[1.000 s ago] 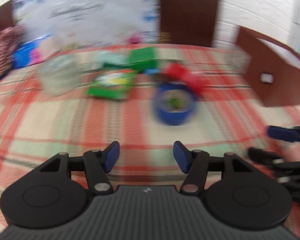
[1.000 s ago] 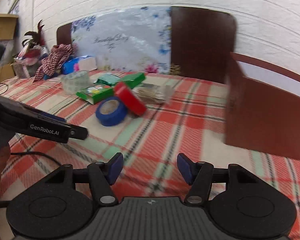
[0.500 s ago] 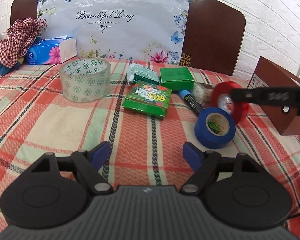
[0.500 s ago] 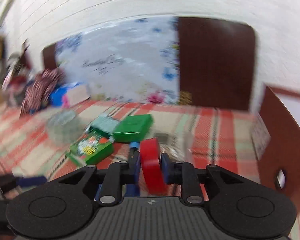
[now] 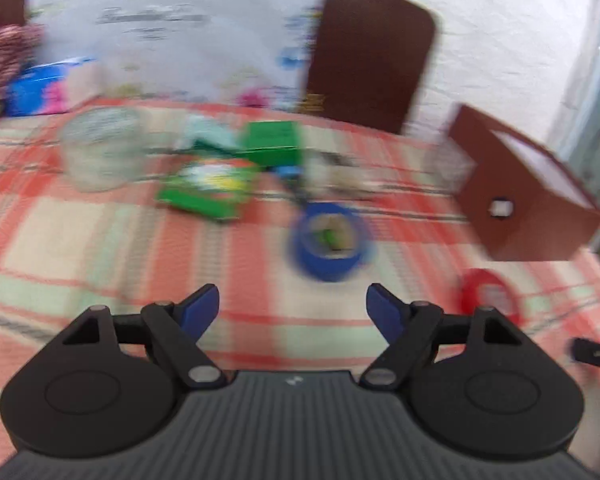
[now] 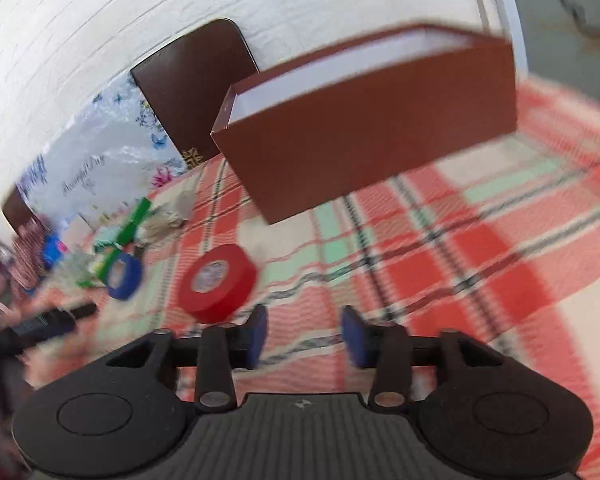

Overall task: Organize objects
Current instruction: 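Grasp the red tape roll with the left tool and drop it in the box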

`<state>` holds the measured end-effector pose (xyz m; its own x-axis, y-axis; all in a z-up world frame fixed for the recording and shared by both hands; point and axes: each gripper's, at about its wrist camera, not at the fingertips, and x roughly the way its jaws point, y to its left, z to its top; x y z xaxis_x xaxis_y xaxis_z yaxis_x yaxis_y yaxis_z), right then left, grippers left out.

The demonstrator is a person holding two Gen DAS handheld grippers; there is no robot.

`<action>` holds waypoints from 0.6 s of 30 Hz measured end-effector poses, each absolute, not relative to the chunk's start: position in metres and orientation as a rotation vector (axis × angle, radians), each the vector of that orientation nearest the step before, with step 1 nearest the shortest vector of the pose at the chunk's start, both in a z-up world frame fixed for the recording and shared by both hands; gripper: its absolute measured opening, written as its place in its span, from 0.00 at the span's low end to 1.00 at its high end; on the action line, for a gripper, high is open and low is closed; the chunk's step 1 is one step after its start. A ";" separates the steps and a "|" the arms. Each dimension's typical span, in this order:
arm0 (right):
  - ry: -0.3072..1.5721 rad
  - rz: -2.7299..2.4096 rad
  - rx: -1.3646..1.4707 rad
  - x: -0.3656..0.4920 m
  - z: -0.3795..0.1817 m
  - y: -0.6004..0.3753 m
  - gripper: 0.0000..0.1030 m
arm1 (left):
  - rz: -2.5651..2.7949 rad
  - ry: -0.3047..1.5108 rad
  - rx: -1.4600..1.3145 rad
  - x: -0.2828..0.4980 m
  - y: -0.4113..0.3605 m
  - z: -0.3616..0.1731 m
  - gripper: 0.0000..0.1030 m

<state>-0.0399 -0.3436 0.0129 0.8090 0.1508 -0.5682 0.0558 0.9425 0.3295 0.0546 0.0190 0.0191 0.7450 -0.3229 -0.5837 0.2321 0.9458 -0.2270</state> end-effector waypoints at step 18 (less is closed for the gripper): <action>0.590 0.333 -0.108 0.032 0.000 -0.269 0.69 | -0.495 0.959 -0.105 0.092 -0.112 0.031 0.37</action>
